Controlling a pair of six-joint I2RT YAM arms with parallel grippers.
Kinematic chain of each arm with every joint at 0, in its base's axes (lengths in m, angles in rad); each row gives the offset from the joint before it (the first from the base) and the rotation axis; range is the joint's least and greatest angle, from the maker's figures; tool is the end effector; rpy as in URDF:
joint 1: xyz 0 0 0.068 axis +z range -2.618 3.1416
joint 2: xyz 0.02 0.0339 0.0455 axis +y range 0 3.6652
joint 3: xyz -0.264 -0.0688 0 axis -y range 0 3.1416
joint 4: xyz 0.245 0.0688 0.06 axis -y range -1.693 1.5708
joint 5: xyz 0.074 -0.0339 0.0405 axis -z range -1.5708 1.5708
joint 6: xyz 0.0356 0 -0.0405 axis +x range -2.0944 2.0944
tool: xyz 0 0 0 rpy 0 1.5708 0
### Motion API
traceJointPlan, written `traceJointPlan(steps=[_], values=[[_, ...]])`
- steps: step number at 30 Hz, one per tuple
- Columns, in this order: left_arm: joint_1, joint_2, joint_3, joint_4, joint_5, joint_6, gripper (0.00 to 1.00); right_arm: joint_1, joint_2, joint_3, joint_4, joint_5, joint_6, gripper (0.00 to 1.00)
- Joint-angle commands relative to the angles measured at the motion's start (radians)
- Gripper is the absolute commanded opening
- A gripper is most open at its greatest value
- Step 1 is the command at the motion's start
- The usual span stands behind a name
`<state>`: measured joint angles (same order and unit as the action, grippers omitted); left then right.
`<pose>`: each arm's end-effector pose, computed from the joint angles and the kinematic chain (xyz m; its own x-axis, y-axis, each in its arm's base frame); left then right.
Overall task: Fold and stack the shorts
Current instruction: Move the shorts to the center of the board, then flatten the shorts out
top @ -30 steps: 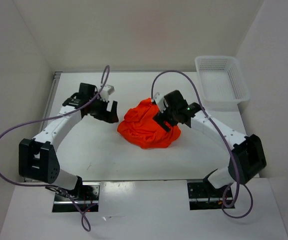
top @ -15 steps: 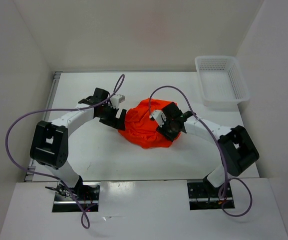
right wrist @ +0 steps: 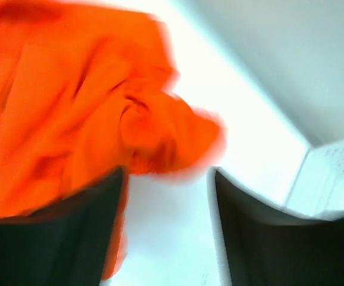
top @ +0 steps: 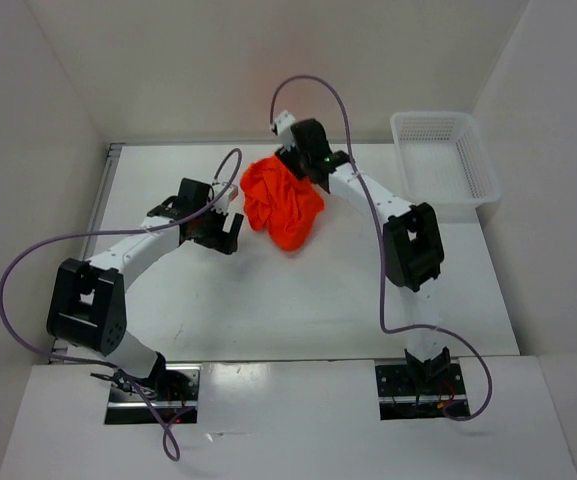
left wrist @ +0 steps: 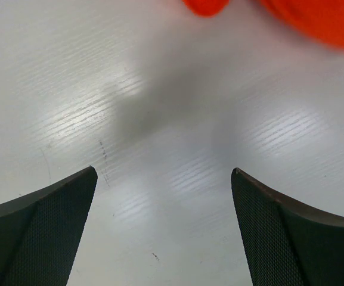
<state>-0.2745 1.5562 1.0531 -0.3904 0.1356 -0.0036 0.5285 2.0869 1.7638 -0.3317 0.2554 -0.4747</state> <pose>0.3146 -0.0936 0.2268 -0.7514 0.2079 -0.6263 0.3474 0.9315 -0.1076 0.4257 0.2381 0.2562 -0.3239 -0.7012 -0.6351 -0.5204 0.6927 -0.4994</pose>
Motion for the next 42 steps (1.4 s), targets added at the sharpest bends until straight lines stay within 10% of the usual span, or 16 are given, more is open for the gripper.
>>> traceJointPlan(steps=[1, 8, 14, 24, 35, 42], values=[[0.0, -0.07, -0.019, 0.038, -0.041, 0.004, 1.0, 0.007, 0.042, 0.261, 0.039, 0.096, 0.119, 0.74], [0.009, -0.101, -0.079, 0.088, -0.024, 0.004, 1.0, 0.016, -0.249, -0.145, -0.044, -0.138, 0.2, 0.76], [-0.034, 0.132, 0.172, 0.163, 0.011, 0.004, 1.0, -0.03, -0.271, -0.27, -0.076, -0.383, 0.357, 0.76], [-0.17, 0.571, 0.6, 0.208, -0.145, 0.004, 0.91, -0.122, -0.041, -0.146, 0.0, -0.303, 0.38, 0.74], [-0.17, 0.61, 0.545, 0.191, -0.183, 0.004, 0.81, -0.122, 0.056, -0.107, 0.009, -0.327, 0.429, 0.73], [-0.16, 0.7, 0.587, 0.219, -0.255, 0.004, 0.33, -0.102, 0.108, -0.056, 0.019, -0.288, 0.461, 0.72]])
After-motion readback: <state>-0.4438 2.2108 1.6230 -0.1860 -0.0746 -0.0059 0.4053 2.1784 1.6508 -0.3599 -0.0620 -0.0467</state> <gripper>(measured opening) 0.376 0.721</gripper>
